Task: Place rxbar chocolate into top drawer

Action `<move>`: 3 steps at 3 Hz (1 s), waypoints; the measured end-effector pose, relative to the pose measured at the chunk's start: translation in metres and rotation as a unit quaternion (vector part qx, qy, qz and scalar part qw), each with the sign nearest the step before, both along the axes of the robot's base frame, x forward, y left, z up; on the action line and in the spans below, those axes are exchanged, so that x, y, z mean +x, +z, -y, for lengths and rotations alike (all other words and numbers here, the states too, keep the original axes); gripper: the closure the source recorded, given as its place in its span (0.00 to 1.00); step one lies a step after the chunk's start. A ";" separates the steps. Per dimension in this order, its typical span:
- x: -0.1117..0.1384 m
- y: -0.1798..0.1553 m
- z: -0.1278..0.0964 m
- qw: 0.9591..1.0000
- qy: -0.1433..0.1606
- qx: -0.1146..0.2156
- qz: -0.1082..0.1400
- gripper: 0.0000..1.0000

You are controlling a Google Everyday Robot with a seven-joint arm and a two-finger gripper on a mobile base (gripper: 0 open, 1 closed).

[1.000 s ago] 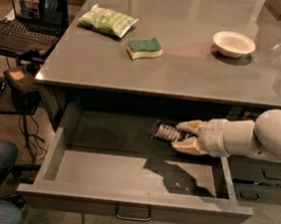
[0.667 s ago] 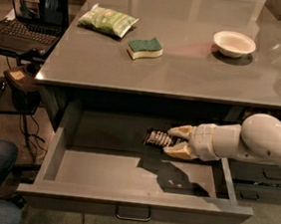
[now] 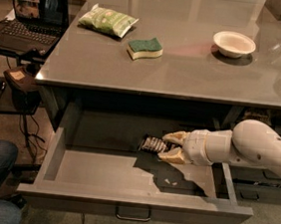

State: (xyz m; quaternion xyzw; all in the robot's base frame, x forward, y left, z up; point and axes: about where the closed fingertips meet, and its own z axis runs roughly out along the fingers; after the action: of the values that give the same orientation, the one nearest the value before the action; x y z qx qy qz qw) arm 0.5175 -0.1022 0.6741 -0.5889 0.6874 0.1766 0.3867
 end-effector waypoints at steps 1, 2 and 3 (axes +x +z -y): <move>0.000 0.000 0.000 1.000 0.000 0.000 0.000 0.58; 0.000 0.000 0.000 1.000 0.000 0.000 0.000 0.36; 0.000 0.000 0.000 1.000 0.000 0.000 0.000 0.11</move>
Offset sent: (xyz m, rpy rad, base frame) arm 0.0000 0.0000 0.0000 0.0000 0.0000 0.0001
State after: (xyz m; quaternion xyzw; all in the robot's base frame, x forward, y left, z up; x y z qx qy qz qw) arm 0.5175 -0.1021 0.6740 -0.5890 0.6873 0.1767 0.3867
